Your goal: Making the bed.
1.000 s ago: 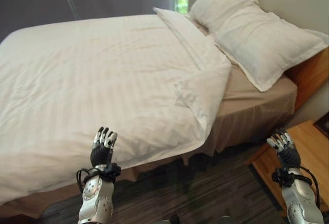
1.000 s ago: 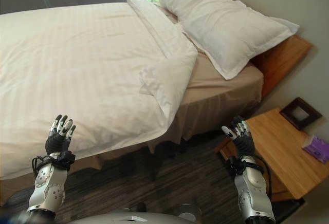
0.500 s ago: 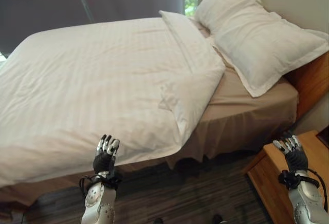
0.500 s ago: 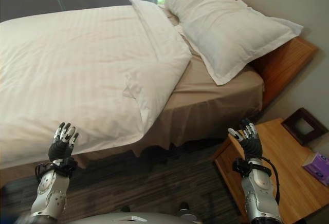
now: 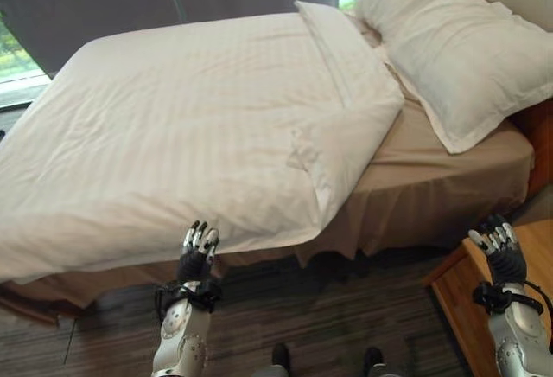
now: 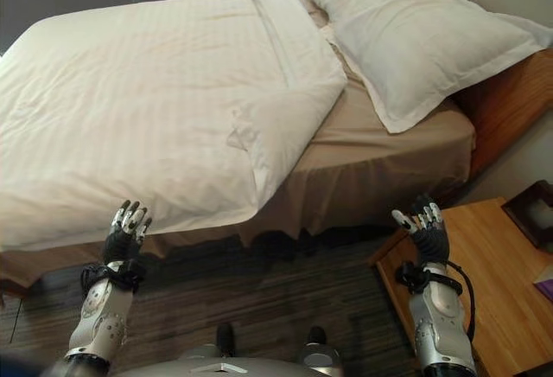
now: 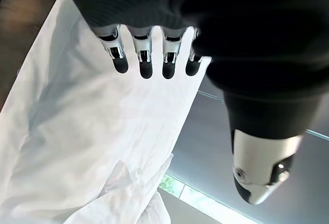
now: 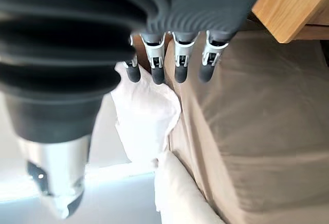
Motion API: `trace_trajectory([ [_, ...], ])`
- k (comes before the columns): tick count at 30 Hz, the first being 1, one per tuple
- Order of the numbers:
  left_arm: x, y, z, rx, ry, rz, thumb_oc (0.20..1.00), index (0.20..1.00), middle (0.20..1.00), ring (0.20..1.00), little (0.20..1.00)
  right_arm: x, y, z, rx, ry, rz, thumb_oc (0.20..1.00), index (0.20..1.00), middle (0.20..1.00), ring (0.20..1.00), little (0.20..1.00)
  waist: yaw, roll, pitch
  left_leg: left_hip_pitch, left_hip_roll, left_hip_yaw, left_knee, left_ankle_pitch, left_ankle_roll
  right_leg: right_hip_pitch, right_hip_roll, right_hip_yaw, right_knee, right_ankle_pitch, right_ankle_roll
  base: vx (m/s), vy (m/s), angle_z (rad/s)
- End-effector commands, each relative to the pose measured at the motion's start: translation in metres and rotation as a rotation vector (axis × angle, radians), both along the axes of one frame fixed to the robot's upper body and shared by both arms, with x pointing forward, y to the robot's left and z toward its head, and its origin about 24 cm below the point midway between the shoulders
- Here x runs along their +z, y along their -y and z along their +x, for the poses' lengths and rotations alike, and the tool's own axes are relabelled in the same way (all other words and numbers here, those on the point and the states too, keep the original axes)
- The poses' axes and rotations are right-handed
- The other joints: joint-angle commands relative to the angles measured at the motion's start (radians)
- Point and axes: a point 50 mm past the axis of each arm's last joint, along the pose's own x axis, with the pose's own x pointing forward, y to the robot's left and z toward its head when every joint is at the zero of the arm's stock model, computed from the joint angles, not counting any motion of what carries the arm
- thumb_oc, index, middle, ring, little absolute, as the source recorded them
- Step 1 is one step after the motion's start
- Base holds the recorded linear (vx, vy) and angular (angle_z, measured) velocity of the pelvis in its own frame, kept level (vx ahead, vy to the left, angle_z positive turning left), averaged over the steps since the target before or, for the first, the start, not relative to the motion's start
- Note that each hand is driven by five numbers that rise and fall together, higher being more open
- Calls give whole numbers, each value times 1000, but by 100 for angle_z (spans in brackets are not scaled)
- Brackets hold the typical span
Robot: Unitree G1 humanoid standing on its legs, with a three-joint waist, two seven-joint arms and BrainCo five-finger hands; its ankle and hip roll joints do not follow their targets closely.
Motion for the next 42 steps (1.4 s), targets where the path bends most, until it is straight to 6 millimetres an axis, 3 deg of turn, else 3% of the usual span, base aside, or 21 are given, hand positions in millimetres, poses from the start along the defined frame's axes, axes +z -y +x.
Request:
trace_trajectory([
  [1, 35, -27, 8, 56, 148, 84, 1000, 1000, 1000, 1000, 1000, 27, 0, 18, 20, 141, -26, 1000, 1000, 1000, 1000, 1000, 19, -44, -24, 73, -7, -21, 4, 5, -15, 21, 19, -5, 51, -56, 5, 3, 7, -5],
  [4, 30, -30, 1, 79, 127, 79, 1000, 1000, 1000, 1000, 1000, 29, 1, 18, 18, 147, -36, 1000, 1000, 1000, 1000, 1000, 28, -46, -27, 78, -6, -22, 3, 5, -15, 31, 20, -11, 39, -56, 6, 20, -13, 1],
  [5, 36, 9, 30, -65, 173, 70, 1000, 1000, 1000, 1000, 1000, 9, -47, 36, 245, 107, 103, 1000, 1000, 1000, 1000, 1000, -65, -37, -41, 101, -18, -10, 2, -72, -7, -68, -3, 154, -11, 34, 40, 48, -34, 3],
  [9, 25, 12, 21, -111, 91, 141, 1000, 1000, 1000, 1000, 1000, 10, -43, 34, 222, 106, 108, 1000, 1000, 1000, 1000, 1000, -60, -32, -57, 106, -13, -13, 2, -73, -11, -46, 8, 146, -21, 14, 34, 90, -59, -5],
  [13, 37, 3, 28, -134, 106, 250, 1000, 1000, 1000, 1000, 1000, 6, -48, 33, 279, 63, 70, 1000, 1000, 1000, 1000, 1000, -67, -28, -57, 103, -11, -9, 2, -71, -17, -42, 13, 150, -21, 9, 31, 36, -35, -2],
  [15, 59, -9, 39, -131, 164, 343, 1000, 1000, 1000, 1000, 1000, 3, -51, 29, 333, 27, 25, 1000, 1000, 1000, 1000, 1000, -81, -23, -55, 104, -9, -4, 2, -72, -21, -40, 16, 160, -21, 7, 29, 62, -47, -7],
  [16, 82, -20, 51, -120, 220, 425, 1000, 1000, 1000, 1000, 1000, 1, -53, 26, 377, -1, -6, 1000, 1000, 1000, 1000, 1000, -96, -14, -57, 105, -6, 4, 2, -72, -26, -43, 19, 168, -21, 3, 27, 52, -32, -7],
  [17, 82, -20, 52, -121, 220, 426, 1000, 1000, 1000, 1000, 1000, 1, -53, 26, 377, 0, -6, 1000, 1000, 1000, 1000, 1000, -95, -15, -56, 105, -6, 4, 2, -72, -26, -43, 20, 168, -21, 3, 27, 59, -29, -9],
  [20, 120, -35, 73, -103, 303, 525, 1000, 1000, 1000, 1000, 1000, -5, -57, 21, 412, -23, 13, 1000, 1000, 1000, 1000, 1000, -127, -1, -56, 105, 0, 19, 2, -72, -34, -53, 27, 181, -21, 2, 27, 47, -22, -11],
  [21, 120, -34, 73, -103, 303, 525, 1000, 1000, 1000, 1000, 1000, -5, -57, 21, 412, -23, 13, 1000, 1000, 1000, 1000, 1000, -127, -1, -56, 105, 0, 19, 2, -72, -34, -53, 27, 181, -21, 2, 27, 52, -32, -13],
  [22, 149, -45, 90, -79, 339, 608, 1000, 1000, 1000, 1000, 1000, -10, -60, 16, 429, -42, 41, 1000, 1000, 1000, 1000, 1000, -155, 11, -56, 102, 5, 32, 2, -70, -40, -63, 32, 192, -21, 2, 29, 40, -24, -14],
  [23, 164, -52, 100, -63, 338, 668, 1000, 1000, 1000, 1000, 1000, -13, -62, 14, 439, -49, 59, 1000, 1000, 1000, 1000, 1000, -173, 18, -54, 98, 7, 40, 2, -69, -44, -71, 34, 199, -21, 3, 29, 40, -24, -16],
  [24, 164, -52, 100, -63, 338, 668, 1000, 1000, 1000, 1000, 1000, -13, -62, 14, 439, -49, 59, 1000, 1000, 1000, 1000, 1000, -173, 18, -54, 98, 7, 40, 2, -69, -44, -71, 34, 199, -21, 3, 29, 3, -13, -10],
  [25, 183, -70, 121, -9, 284, 718, 1000, 1000, 1000, 1000, 1000, -17, -66, 12, 461, -60, 91, 1000, 1000, 1000, 1000, 1000, -209, 30, -45, 88, 11, 57, 2, -63, -52, -90, 39, 210, -21, 9, 32, -9, -10, -11],
  [28, 203, -83, 145, 76, 228, 690, 1000, 1000, 1000, 1000, 1000, -22, -74, 9, 505, -75, 134, 1000, 1000, 1000, 1000, 1000, -262, 40, -21, 50, 24, 84, 2, -49, -67, -146, 54, 232, -21, 20, 33, -41, -15, -21],
  [34, 225, -87, 156, 177, 259, 581, 1000, 1000, 1000, 1000, 1000, -19, -80, 6, 571, -84, 125, 1000, 1000, 1000, 1000, 1000, -299, 34, 12, -9, 49, 109, 2, -28, -87, -224, 76, 252, -20, 35, 31, -34, -33, -26],
  [37, 244, -95, 158, 208, 246, 638, 1000, 1000, 1000, 1000, 1000, -20, -77, 4, 579, -95, 120, 1000, 1000, 1000, 1000, 1000, -321, 29, 31, -32, 60, 121, 2, -18, -98, -259, 87, 262, -18, 42, 30, 12, -57, -19],
  [39, 248, -100, 156, 220, 233, 654, 1000, 1000, 1000, 1000, 1000, -20, -77, 4, 578, -97, 126, 1000, 1000, 1000, 1000, 1000, -325, 29, 37, -43, 64, 125, 2, -14, -102, -270, 89, 263, -16, 44, 30, 14, -43, -9],
  [40, 262, -107, 154, 270, 250, 653, 1000, 1000, 1000, 1000, 1000, -18, -76, 6, 583, -88, 118, 1000, 1000, 1000, 1000, 1000, -331, 27, 56, -58, 69, 129, 2, -11, -106, -294, 95, 269, -15, 44, 29, 11, -43, -8],
  [42, 271, -120, 148, 349, 251, 621, 1000, 1000, 1000, 1000, 1000, -16, -78, 7, 586, -73, 130, 1000, 1000, 1000, 1000, 1000, -336, 25, 71, -65, 76, 139, 2, -13, -111, -307, 101, 275, -14, 42, 30, 30, -52, -17],
])
